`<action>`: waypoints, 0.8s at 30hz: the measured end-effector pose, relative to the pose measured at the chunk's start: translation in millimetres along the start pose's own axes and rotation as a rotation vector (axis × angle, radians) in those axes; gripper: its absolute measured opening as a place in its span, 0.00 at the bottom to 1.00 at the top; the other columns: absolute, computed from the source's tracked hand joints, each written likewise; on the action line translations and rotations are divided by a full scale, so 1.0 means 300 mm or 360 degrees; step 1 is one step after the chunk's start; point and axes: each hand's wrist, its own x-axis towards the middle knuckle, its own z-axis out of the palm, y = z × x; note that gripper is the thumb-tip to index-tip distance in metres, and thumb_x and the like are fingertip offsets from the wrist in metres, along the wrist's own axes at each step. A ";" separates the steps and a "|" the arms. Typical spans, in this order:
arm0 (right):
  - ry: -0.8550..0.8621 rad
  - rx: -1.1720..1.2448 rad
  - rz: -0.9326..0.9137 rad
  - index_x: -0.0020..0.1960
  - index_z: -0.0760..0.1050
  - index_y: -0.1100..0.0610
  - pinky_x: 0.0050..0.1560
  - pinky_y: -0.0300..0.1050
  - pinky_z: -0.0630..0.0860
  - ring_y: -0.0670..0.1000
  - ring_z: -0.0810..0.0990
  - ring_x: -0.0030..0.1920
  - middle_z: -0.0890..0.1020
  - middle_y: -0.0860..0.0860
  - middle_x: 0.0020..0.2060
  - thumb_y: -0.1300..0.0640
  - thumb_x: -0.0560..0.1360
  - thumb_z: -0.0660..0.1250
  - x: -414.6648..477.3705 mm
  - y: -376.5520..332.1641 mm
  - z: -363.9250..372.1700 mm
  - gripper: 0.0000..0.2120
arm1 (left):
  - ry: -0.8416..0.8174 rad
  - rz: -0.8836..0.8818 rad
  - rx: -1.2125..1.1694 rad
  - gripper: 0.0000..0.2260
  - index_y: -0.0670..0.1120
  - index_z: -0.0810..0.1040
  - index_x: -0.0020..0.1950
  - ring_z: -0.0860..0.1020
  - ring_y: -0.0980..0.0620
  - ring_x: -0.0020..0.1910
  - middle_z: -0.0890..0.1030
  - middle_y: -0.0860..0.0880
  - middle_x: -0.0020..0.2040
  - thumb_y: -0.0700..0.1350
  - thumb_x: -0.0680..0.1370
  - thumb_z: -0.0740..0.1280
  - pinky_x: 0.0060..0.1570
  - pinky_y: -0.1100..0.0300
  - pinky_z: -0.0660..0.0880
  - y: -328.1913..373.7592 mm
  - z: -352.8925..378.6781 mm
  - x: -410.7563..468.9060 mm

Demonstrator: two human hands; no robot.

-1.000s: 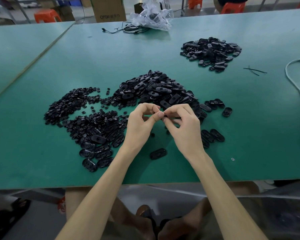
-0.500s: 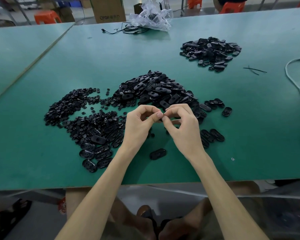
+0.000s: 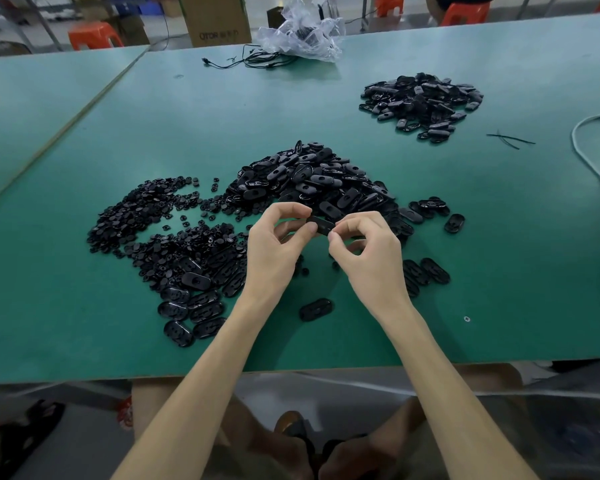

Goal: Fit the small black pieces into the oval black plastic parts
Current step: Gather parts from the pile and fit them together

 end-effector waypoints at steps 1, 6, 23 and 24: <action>-0.0004 -0.0007 -0.0002 0.46 0.83 0.57 0.47 0.34 0.77 0.41 0.80 0.49 0.80 0.47 0.51 0.63 0.78 0.72 0.000 0.001 0.002 0.03 | 0.0006 0.0001 -0.0015 0.09 0.44 0.81 0.55 0.84 0.56 0.50 0.84 0.55 0.51 0.36 0.78 0.75 0.50 0.65 0.78 0.001 0.000 0.000; 0.0016 -0.0036 -0.0011 0.46 0.83 0.56 0.48 0.35 0.76 0.41 0.80 0.50 0.80 0.47 0.51 0.62 0.78 0.73 -0.002 0.004 0.003 0.03 | -0.0007 -0.0002 -0.0058 0.09 0.44 0.81 0.55 0.86 0.52 0.50 0.84 0.53 0.51 0.36 0.77 0.76 0.51 0.63 0.80 0.004 0.000 -0.002; 0.0099 0.0013 -0.0009 0.46 0.82 0.54 0.47 0.36 0.77 0.45 0.80 0.48 0.80 0.46 0.50 0.60 0.79 0.72 0.000 -0.006 -0.001 0.04 | -0.0130 0.0017 -0.0227 0.06 0.44 0.83 0.52 0.87 0.48 0.49 0.85 0.52 0.48 0.35 0.78 0.74 0.54 0.59 0.82 0.009 -0.002 -0.004; 0.0101 0.0013 -0.0003 0.46 0.82 0.54 0.47 0.35 0.77 0.45 0.80 0.48 0.80 0.46 0.50 0.60 0.79 0.72 0.000 -0.007 -0.002 0.04 | -0.0142 0.0020 -0.0229 0.07 0.45 0.83 0.52 0.87 0.47 0.50 0.85 0.52 0.48 0.35 0.78 0.74 0.54 0.58 0.82 0.009 -0.002 -0.004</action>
